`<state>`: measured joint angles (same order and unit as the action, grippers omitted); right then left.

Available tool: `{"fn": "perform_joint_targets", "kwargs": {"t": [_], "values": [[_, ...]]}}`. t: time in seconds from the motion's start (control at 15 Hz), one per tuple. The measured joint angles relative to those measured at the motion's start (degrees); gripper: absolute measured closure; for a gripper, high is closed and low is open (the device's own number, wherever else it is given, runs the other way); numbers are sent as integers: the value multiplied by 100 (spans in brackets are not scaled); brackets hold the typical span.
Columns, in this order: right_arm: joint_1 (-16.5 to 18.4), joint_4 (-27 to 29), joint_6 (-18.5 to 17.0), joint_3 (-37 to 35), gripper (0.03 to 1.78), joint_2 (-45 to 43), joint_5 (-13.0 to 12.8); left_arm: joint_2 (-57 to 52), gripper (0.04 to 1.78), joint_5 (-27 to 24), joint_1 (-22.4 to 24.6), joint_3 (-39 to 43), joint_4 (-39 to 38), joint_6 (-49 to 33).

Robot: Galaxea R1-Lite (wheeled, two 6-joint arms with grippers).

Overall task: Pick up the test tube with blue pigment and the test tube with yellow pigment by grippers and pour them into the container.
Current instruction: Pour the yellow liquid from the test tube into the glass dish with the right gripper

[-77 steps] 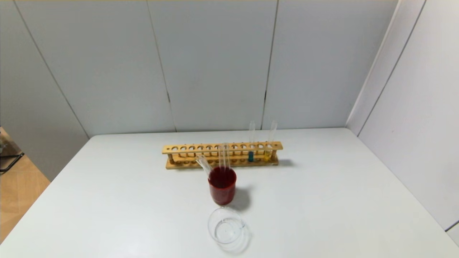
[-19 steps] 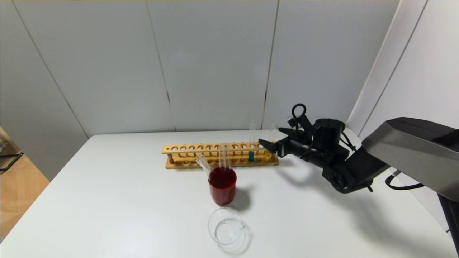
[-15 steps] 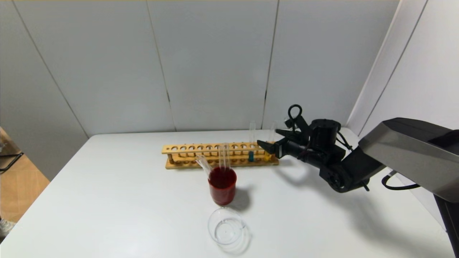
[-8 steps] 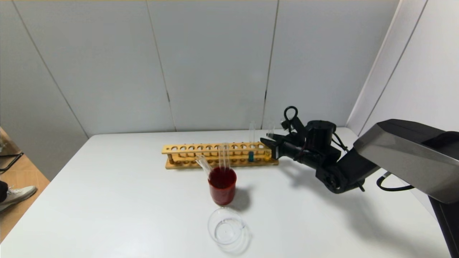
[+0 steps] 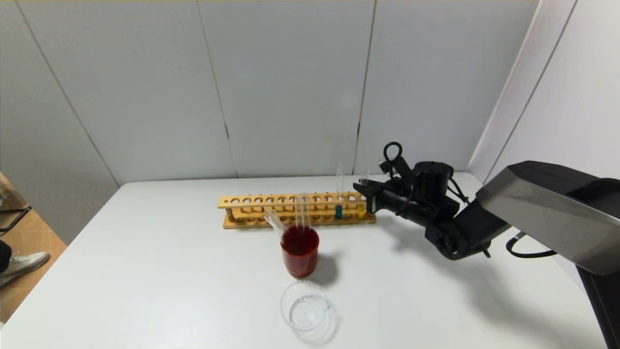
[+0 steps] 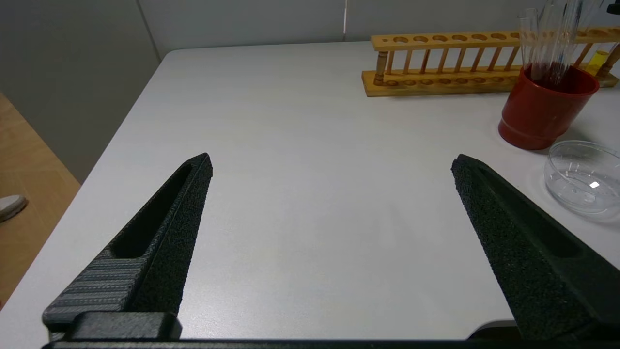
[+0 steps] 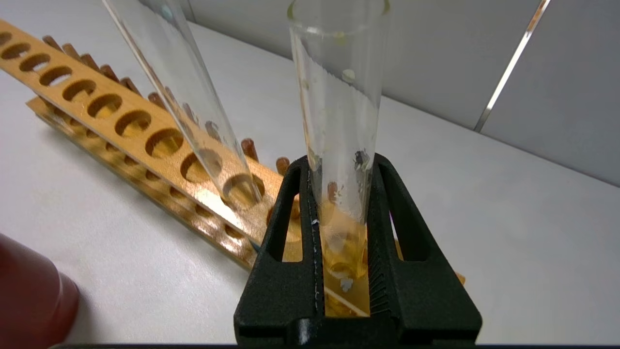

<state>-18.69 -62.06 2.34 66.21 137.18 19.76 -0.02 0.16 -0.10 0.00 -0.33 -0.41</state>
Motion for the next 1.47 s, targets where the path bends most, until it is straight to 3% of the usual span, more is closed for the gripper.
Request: {"fn": "perform_joint_targets", "kwargs": {"t": [0.27,0.47,0.67,0.87,1.07,1.27,1.47], "values": [[37,182,-161,240,147,-391,9,0,7,-2,0,0,0,1],[133,835,-453,636,147,-1047,33,0,7,0,0,0,0,1],[276,1438,-529,1047,147,-1729,30,0,7,-2,2,0,0,0],[312,1769,-475,822,147,-2466,39,0,7,-2,-1,0,0,0],[295,1793,-80,-129,147,-3154,160,0,7,-2,0,0,2,0],[179,1763,610,-1376,147,-3696,485,0,7,0,0,0,2,0],[-105,1705,1257,-2528,147,-4041,589,0,7,-2,0,0,2,0]]}}
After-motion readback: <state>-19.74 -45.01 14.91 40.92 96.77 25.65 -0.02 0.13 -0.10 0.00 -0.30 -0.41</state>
